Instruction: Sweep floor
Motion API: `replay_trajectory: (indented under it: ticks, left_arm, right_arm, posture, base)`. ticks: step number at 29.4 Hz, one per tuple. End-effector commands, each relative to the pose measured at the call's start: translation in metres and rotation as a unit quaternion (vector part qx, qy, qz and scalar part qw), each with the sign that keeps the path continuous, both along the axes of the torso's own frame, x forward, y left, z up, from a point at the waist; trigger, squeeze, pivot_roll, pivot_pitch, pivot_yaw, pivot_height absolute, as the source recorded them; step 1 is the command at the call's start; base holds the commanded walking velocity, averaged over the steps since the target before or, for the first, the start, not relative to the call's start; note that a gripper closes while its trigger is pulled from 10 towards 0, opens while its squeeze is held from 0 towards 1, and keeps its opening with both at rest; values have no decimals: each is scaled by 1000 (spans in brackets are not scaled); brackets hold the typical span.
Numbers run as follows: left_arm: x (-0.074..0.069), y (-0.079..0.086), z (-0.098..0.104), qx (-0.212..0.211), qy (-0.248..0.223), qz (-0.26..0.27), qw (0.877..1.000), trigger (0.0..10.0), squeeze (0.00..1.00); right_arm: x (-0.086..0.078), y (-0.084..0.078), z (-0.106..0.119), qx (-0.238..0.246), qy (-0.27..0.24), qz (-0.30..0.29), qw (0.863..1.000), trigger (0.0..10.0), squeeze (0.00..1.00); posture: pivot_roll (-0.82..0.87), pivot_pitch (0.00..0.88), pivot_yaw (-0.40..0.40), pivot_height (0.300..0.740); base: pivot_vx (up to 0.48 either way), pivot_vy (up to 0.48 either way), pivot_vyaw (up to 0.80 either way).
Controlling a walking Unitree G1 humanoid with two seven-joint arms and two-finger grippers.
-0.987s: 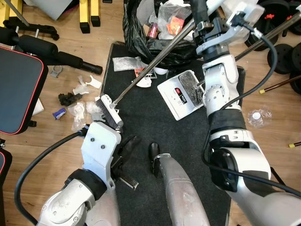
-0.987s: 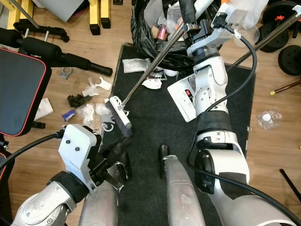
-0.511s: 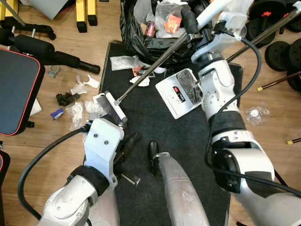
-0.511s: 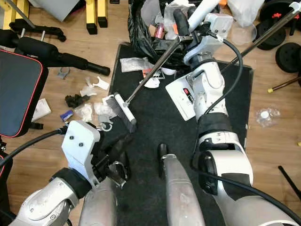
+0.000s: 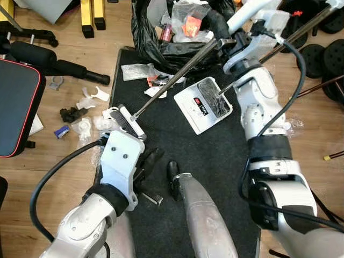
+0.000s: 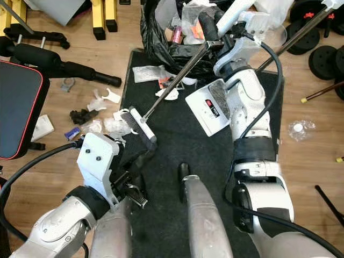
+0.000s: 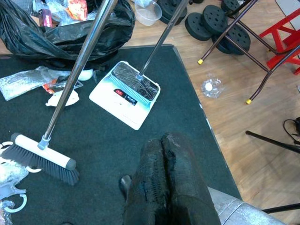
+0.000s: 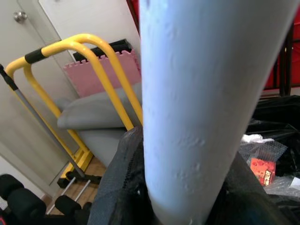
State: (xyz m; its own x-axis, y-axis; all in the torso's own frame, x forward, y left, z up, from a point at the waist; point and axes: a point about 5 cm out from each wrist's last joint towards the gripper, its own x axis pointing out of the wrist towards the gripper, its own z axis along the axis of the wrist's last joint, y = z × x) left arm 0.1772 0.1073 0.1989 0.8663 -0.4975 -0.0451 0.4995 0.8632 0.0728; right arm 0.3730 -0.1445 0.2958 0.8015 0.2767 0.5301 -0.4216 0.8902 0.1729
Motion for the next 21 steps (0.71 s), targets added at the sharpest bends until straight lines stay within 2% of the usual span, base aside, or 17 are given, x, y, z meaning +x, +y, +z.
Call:
replay_trajectory:
  ticks: [1,7,16,21]
  left_arm:
    - [-2,-2,-6,-3,18,-5,1000,10000,0]
    - [0,-3,-7,-4,17,-4,1000,10000,0]
    - [3,-4,-9,-5,16,-2,1000,10000,0]
    - [4,-4,-9,-6,15,-2,1000,10000,0]
  right_arm:
    - [-3,-8,-5,-4,8,-11,1000,10000,0]
    - [-7,-11,3,-15,4,-12,1000,10000,0]
    - [-17,-16,32,-11,7,-4,1000,10000,0]
    - [-18,-20,36,-13,12,-12,1000,10000,0]
  posture:
    - [-98,524,-192,740]
    - [-102,518,-193,740]
    - [-111,508,-194,740]
    - [-113,505,-193,740]
  base:
    - [0,0,0]
    - [0,0,0]
    - [0,0,0]
    - [0,0,0]
